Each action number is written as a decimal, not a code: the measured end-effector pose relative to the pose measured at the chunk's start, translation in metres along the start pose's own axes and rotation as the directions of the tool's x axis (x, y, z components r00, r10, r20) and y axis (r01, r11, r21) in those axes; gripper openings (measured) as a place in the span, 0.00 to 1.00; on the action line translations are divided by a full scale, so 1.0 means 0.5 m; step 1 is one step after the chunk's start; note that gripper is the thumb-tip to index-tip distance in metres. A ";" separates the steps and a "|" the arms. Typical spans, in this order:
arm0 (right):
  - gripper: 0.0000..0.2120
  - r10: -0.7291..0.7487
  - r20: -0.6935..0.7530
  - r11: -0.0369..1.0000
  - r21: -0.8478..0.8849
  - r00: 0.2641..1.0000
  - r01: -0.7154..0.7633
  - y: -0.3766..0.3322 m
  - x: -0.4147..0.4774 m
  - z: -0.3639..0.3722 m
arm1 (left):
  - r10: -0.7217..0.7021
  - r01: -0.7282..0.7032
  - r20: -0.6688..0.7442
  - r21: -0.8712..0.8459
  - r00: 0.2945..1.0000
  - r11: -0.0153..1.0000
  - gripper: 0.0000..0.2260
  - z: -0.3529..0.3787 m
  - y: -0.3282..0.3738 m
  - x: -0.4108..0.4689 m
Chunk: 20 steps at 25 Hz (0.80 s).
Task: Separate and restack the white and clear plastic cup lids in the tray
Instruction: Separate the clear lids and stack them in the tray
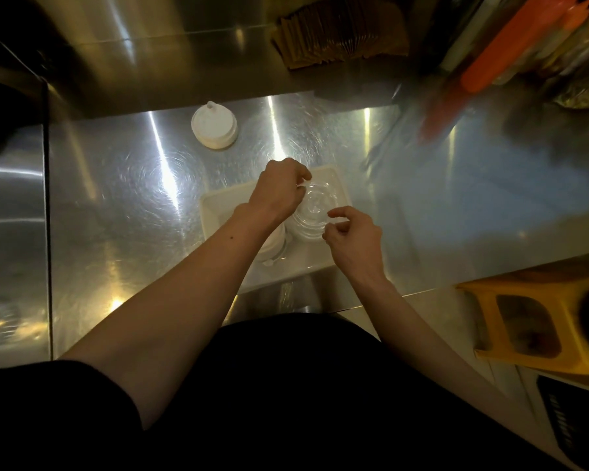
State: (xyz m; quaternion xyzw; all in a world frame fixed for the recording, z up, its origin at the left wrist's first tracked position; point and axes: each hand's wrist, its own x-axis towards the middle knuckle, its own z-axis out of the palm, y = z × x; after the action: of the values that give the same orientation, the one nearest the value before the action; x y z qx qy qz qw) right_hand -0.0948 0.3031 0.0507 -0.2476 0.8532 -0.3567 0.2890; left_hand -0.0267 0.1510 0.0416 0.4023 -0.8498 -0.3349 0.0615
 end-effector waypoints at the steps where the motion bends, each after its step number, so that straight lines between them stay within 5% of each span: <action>1: 0.13 0.013 0.008 1.000 -0.006 1.000 -0.013 0.002 0.001 0.000 | -0.001 0.001 0.008 0.004 1.000 1.000 0.14 0.002 0.002 0.000; 20: 0.20 0.138 0.204 0.984 -0.138 0.969 -0.111 0.005 0.045 0.005 | -0.095 0.081 0.167 0.089 0.981 0.993 0.22 0.038 -0.020 0.008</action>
State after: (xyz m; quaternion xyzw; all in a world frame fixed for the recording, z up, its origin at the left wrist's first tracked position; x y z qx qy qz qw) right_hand -0.1096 0.2895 0.0402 -0.2479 0.8521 -0.2548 0.3841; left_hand -0.0303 0.1537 0.0201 0.4114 -0.8464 -0.3354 -0.0430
